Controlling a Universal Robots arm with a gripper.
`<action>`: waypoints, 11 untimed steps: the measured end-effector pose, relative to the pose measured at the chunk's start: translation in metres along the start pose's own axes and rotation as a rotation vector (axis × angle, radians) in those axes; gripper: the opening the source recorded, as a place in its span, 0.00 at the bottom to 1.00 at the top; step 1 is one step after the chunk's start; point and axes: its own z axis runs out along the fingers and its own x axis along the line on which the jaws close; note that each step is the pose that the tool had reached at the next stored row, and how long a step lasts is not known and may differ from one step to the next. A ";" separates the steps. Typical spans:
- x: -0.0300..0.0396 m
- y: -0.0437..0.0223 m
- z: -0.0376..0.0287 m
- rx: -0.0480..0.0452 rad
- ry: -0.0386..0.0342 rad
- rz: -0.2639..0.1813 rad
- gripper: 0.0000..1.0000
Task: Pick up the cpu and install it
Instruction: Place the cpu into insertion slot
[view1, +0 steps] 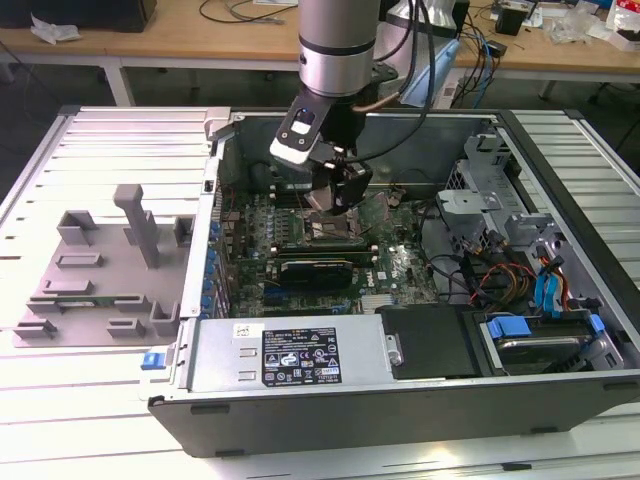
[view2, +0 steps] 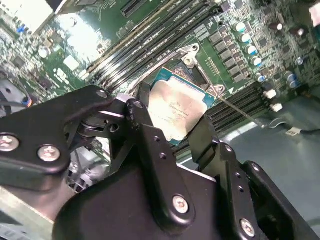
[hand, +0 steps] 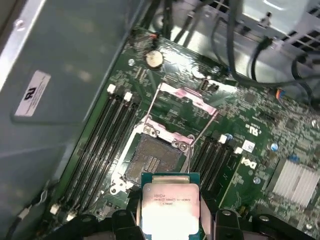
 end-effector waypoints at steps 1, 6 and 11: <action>0.0000 0.0000 0.0001 0.0004 -0.0015 0.039 0.55; 0.0000 0.0000 0.0008 0.0024 -0.0089 0.234 0.55; 0.0000 -0.0001 0.0011 0.0030 -0.0127 0.326 0.55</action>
